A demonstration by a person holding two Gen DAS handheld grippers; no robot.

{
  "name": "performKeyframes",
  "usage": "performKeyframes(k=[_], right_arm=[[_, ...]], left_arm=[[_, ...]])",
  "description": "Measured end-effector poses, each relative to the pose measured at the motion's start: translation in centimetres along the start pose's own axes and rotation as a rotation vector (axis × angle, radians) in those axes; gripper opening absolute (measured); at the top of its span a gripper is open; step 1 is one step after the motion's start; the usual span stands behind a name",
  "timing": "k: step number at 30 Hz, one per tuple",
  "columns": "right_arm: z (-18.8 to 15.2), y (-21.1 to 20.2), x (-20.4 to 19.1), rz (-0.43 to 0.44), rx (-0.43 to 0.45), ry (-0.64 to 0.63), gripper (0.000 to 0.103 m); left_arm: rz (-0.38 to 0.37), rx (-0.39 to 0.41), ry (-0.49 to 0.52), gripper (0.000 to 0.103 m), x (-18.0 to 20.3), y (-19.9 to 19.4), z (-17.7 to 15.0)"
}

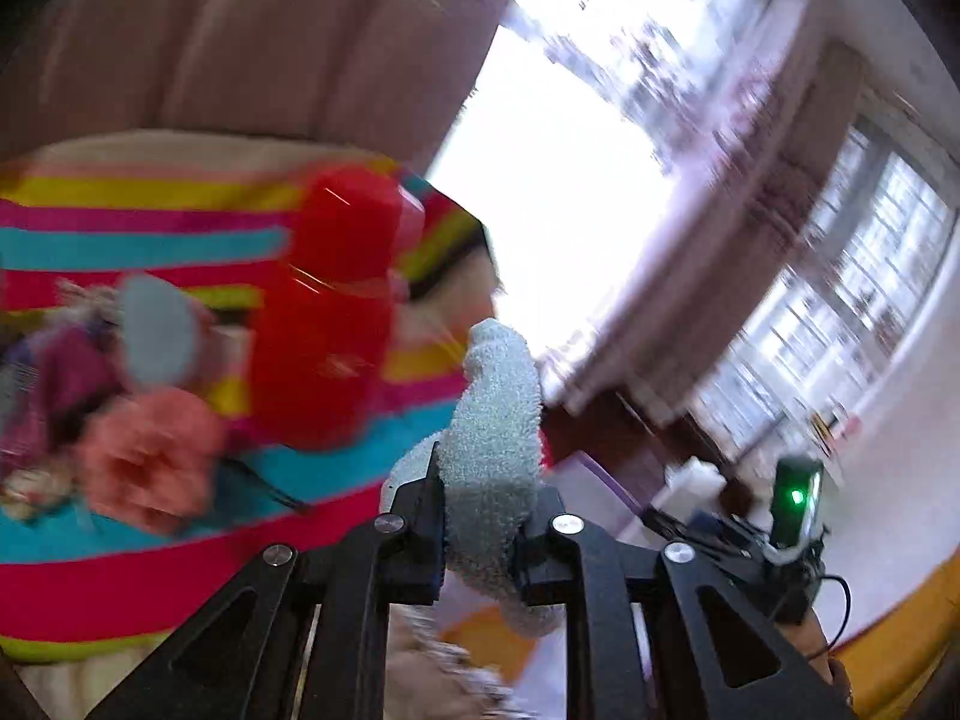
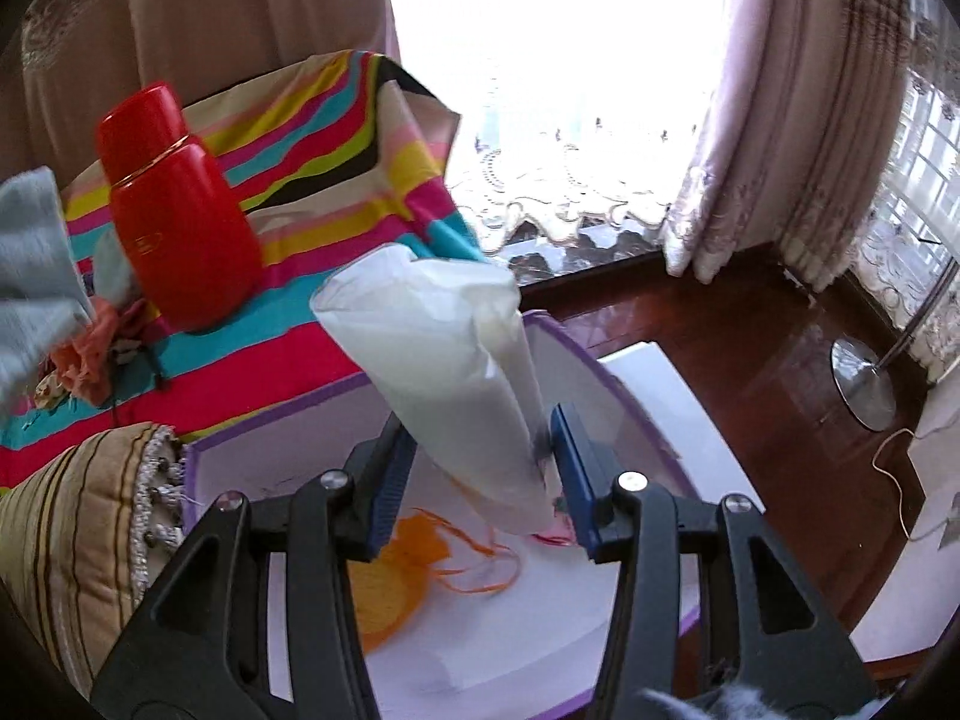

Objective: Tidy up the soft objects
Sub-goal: 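Carry the white tube and blue towel into the white box and open both tools, then grasp the pink ruffled cloth with the right tool while the left tool reaches for the magenta glove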

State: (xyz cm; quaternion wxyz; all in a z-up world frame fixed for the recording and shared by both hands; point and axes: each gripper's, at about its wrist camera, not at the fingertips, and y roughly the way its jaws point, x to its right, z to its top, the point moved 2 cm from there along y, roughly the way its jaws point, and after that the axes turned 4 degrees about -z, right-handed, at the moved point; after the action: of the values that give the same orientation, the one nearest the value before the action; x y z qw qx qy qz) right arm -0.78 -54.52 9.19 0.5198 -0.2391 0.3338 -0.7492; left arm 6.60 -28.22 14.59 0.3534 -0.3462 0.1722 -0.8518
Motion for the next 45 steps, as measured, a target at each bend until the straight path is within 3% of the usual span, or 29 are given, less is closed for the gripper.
performKeyframes(k=[2, 4, 9, 12, 16, 17, 27, 32, 38, 45], right_arm=[[0.0, -0.2, 0.6, -0.01, 0.011, 0.013, 0.08], [0.1, -0.7, 1.1, -0.035, 0.032, 0.022, 0.088], [0.3, -1.1, 1.5, -0.046, 0.055, 0.047, 0.094], [0.5, -0.9, 1.1, -0.022, 0.053, 0.083, 0.095], [0.3, -0.9, -0.9, 0.019, 0.063, 0.047, 0.096], [0.2, -0.9, -1.5, 0.031, 0.07, 0.036, 0.096], [-0.3, -1.8, -8.8, 0.24, 0.07, -0.047, 0.096], [-0.3, -1.9, -12.4, 0.278, 0.057, -0.088, 0.096], [-0.3, -1.9, -17.8, 0.317, 0.033, -0.214, 0.096], [0.7, -1.7, -23.8, 0.371, 0.021, -0.276, 0.096]], left_arm=[[-0.03, -0.065, 0.019, 0.059, 1.6, 2.3, -0.6], [-0.025, -0.088, 0.055, 0.075, 3.0, 3.5, -1.3], [-0.004, -0.112, 0.124, 0.076, 4.2, 3.9, -2.1], [0.025, -0.076, 0.141, 0.084, 3.5, 3.9, -2.5], [0.132, -0.027, 0.207, 0.084, 1.6, 2.6, -3.1], [0.177, -0.008, 0.201, 0.084, 0.6, 1.8, -3.2], [0.337, 0.037, 0.034, 0.084, -9.5, -4.7, -4.5], [0.409, 0.08, -0.045, 0.083, -14.2, -8.2, -5.0], [0.438, 0.103, -0.119, 0.083, -18.0, -10.1, -5.1], [0.45, 0.113, -0.159, 0.083, -20.8, -11.1, -4.2]])
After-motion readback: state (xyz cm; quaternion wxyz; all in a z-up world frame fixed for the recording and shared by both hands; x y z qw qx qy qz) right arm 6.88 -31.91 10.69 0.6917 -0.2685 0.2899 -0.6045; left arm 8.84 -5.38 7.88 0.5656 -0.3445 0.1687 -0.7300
